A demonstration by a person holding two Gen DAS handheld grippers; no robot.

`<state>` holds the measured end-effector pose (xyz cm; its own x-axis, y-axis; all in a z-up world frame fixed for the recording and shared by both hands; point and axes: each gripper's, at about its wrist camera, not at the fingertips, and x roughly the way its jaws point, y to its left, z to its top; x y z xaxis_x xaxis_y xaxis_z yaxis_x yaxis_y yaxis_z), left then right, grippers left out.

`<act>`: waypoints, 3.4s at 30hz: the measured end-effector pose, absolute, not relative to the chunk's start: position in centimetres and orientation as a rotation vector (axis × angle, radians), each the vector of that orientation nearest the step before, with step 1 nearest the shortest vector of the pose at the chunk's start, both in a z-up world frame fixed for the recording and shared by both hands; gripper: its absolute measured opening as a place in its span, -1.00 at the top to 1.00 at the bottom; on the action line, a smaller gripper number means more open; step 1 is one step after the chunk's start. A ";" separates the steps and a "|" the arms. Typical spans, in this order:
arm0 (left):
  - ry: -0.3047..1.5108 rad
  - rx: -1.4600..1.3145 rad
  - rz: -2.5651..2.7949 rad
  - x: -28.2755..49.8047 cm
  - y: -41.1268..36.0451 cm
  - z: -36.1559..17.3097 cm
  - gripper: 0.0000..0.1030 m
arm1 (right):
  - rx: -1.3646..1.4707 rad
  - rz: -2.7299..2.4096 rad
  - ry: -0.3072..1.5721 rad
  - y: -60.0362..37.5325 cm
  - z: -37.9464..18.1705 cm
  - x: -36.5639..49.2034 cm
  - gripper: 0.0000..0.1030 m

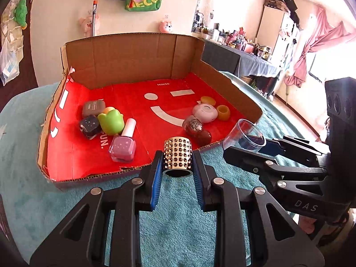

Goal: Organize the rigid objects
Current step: 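Lift and carry the studded cylinder and clear cup with both tools into the box, then open the left tool releasing the cylinder while the right tool releases the cup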

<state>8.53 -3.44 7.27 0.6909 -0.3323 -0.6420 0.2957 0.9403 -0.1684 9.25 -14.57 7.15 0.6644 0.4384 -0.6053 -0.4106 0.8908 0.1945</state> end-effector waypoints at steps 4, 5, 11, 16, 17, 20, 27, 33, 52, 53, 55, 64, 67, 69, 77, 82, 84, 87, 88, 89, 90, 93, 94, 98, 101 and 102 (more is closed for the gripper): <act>0.739 -0.051 -0.346 9.4 -3.4 7.1 0.53 | 0.042 0.481 0.695 -14.4 7.4 10.0 0.20; 0.745 -0.053 -0.347 9.6 -3.3 7.1 0.53 | 0.041 0.481 0.696 -14.4 7.5 10.2 0.20; 0.782 -0.072 -0.354 11.1 -2.7 6.6 0.53 | 0.062 0.488 0.737 -14.4 7.4 12.2 0.20; 0.827 -0.091 -0.360 12.7 -2.3 5.8 0.53 | 0.078 0.493 0.773 -14.3 6.8 13.7 0.20; 0.833 -0.092 -0.360 12.9 -2.3 5.6 0.53 | 0.082 0.495 0.781 -14.2 6.7 14.0 0.20; 0.847 -0.086 -0.353 13.6 -2.4 5.2 0.53 | 0.089 0.495 0.810 -14.0 6.2 15.1 0.19; 0.883 -0.099 -0.332 15.1 -2.0 3.9 0.53 | 0.103 0.509 0.862 -13.3 5.1 17.0 0.19; 0.890 -0.097 -0.309 15.9 -2.0 3.3 0.53 | 0.112 0.526 0.867 -12.6 5.3 17.6 0.19; 0.877 -0.088 -0.248 17.1 -1.3 2.3 0.53 | 0.011 0.437 0.893 -11.0 3.3 19.3 0.20; 0.878 -0.087 -0.243 17.1 -1.2 2.2 0.53 | 0.004 0.425 0.891 -11.0 3.2 19.3 0.20; 0.878 -0.086 -0.233 17.2 -1.1 2.1 0.53 | -0.014 0.401 0.884 -10.9 3.1 19.4 0.20; 0.875 -0.089 -0.219 17.4 -0.9 2.0 0.53 | -0.047 0.336 0.857 -11.6 2.8 19.8 0.19; 0.876 -0.090 -0.219 17.4 -0.9 2.0 0.53 | -0.054 0.332 0.855 -11.5 2.7 19.8 0.19; 0.876 -0.090 -0.219 17.4 -0.9 2.0 0.53 | -0.059 0.330 0.852 -11.4 2.7 19.8 0.19; 0.876 -0.087 -0.218 17.4 -0.9 2.0 0.52 | -0.059 0.332 0.850 -11.4 2.7 19.6 0.18; 0.877 -0.087 -0.216 17.5 -0.8 2.0 0.52 | -0.060 0.332 0.849 -11.4 2.7 19.7 0.18; 0.878 -0.086 -0.215 17.5 -0.8 1.9 0.52 | -0.060 0.331 0.849 -11.4 2.7 19.7 0.18; 0.879 -0.085 -0.213 17.6 -0.8 1.9 0.53 | -0.060 0.332 0.850 -11.4 2.7 19.7 0.18; 0.879 -0.085 -0.213 17.5 -0.8 1.9 0.52 | -0.059 0.332 0.850 -11.4 2.7 19.7 0.18; 0.879 -0.085 -0.213 17.5 -0.8 1.9 0.52 | -0.059 0.331 0.850 -11.4 2.7 19.7 0.18; 0.880 -0.084 -0.212 17.6 -0.8 1.9 0.52 | -0.060 0.331 0.850 -11.4 2.7 19.7 0.18; 0.881 -0.080 -0.209 17.6 -0.9 1.9 0.52 | -0.060 0.331 0.850 -11.4 2.7 19.7 0.18; 0.882 -0.080 -0.209 17.7 -0.9 1.9 0.52 | -0.059 0.332 0.850 -11.4 2.7 19.7 0.18; 0.886 -0.077 -0.203 17.7 -1.0 2.0 0.52 | -0.060 0.332 0.850 -11.4 2.7 19.7 0.17; 0.892 -0.075 -0.198 17.6 -1.0 2.1 0.47 | -0.051 0.340 0.853 -11.4 2.7 19.7 0.08; 0.893 -0.076 -0.200 17.6 -1.0 2.1 0.46 | -0.047 0.345 0.853 -11.4 2.8 19.7 0.05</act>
<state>17.63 -1.01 2.11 0.6098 -0.2047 -0.7657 0.1413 0.9787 -0.1491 19.69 -11.42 2.77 0.6057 0.2796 -0.7449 -0.3170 0.9435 0.0963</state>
